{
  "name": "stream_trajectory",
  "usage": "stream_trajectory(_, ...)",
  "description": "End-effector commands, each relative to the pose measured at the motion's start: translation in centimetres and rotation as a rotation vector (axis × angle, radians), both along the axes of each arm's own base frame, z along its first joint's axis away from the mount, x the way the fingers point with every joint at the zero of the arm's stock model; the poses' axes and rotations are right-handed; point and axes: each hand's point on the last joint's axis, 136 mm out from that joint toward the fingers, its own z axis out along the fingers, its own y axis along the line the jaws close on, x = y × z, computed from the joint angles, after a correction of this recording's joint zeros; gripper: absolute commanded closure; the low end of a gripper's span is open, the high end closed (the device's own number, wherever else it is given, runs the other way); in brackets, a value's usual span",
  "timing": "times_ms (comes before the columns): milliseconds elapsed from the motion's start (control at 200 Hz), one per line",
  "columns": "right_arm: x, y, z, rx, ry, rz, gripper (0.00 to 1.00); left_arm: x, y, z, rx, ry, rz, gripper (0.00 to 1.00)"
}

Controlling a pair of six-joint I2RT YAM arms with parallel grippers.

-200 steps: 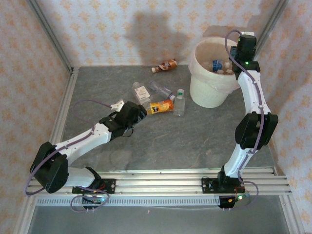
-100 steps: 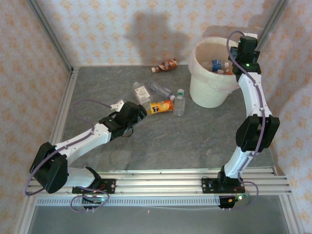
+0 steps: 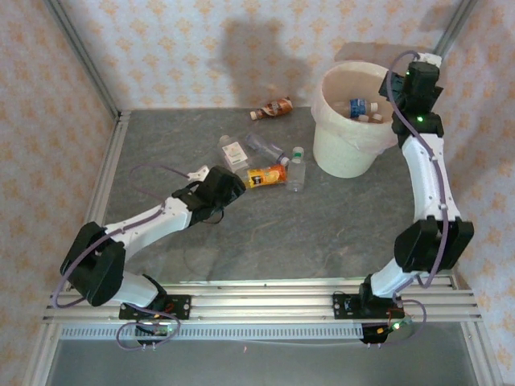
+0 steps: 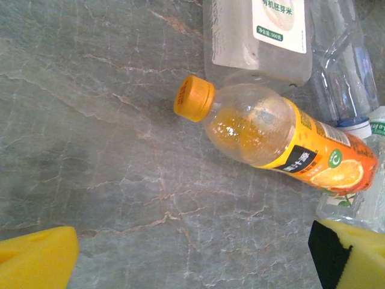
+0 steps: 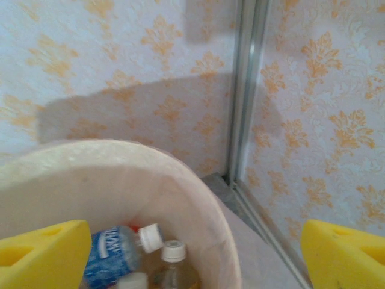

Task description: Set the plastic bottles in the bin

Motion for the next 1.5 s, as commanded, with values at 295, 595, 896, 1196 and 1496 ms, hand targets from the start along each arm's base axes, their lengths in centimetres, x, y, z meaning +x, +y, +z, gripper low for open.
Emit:
stream_trajectory(295,-6.3,13.3,3.2,0.201,-0.169,0.486,0.01,2.3,-1.0,0.7,-0.112,-0.020,0.046,0.00)
stream_trajectory(595,-7.8,23.4,-5.6,0.056,0.103,0.693,0.01,1.6,0.1,0.1,-0.116,-0.021,0.090,0.00)
stream_trajectory(896,-8.7,25.7,-16.2,-0.055,0.430,0.685,0.01,0.8,1.3,-0.2,-0.108,-0.020,0.120,0.00)
stream_trajectory(1196,-7.4,24.9,-26.7,-0.042,0.691,0.453,0.01,0.9,1.2,-0.4,-0.106,-0.011,0.119,0.00)
stream_trajectory(1496,-5.5,24.6,-32.5,0.038,0.794,0.285,0.06,0.6,1.6,-0.6,-0.092,0.000,0.120,0.00)
